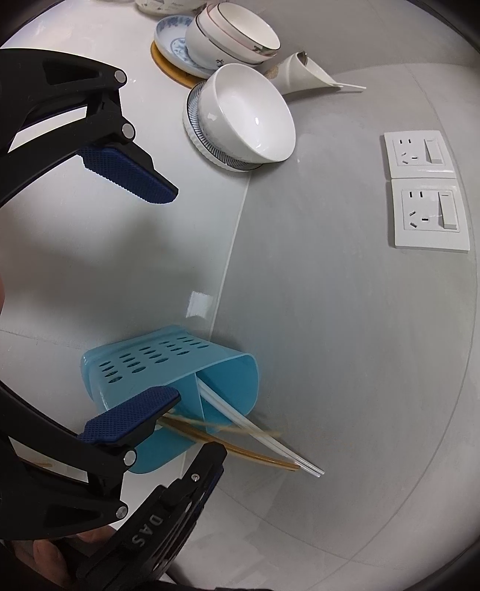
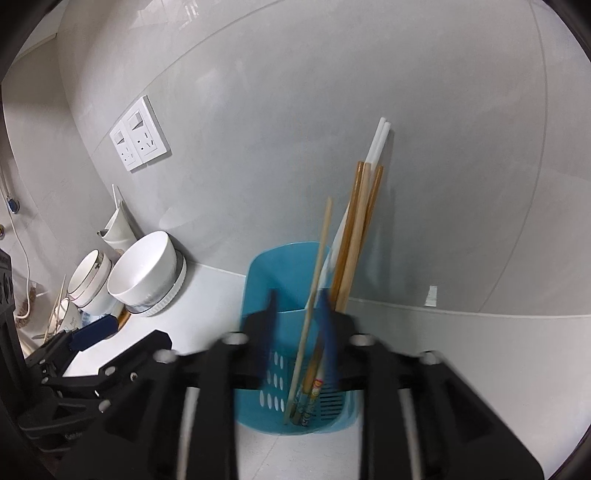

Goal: Organize utensils

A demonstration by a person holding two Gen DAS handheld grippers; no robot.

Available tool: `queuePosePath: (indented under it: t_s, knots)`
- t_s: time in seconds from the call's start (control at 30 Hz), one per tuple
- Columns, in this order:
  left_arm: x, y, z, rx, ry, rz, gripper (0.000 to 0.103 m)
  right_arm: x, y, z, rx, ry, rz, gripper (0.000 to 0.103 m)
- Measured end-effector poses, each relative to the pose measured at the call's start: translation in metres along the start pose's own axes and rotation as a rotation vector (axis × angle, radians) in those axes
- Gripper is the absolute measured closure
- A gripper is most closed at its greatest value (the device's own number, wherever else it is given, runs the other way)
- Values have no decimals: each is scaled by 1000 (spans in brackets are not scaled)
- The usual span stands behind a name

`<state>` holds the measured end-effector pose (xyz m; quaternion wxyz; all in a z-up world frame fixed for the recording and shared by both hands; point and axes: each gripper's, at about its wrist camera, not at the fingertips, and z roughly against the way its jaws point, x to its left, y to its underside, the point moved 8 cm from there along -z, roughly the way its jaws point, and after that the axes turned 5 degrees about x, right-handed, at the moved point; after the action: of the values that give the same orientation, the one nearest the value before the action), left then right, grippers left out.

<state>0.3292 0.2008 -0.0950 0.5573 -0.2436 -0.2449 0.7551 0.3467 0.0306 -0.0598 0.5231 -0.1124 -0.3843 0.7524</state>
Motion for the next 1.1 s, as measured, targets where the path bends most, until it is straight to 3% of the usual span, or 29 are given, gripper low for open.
queuePosePath:
  t_s: [0.27, 0.33, 0.43, 0.73, 1.1]
  knots:
    - [-4, 1, 8, -9, 4, 11, 6, -13, 4, 30, -24, 54, 25, 33]
    - [-9, 2, 12, -12, 10, 2, 6, -20, 8, 38, -25, 75, 21, 20]
    - [-18, 4, 19, -12, 30, -4, 6, -32, 14, 49, -17, 112, 11, 10]
    - [-59, 26, 43, 27, 92, -49, 6, -80, 49, 100, 6, 247, -32, 8]
    - [-101, 90, 66, 132, 126, -112, 6, -142, 109, 165, 48, 368, -95, 8]
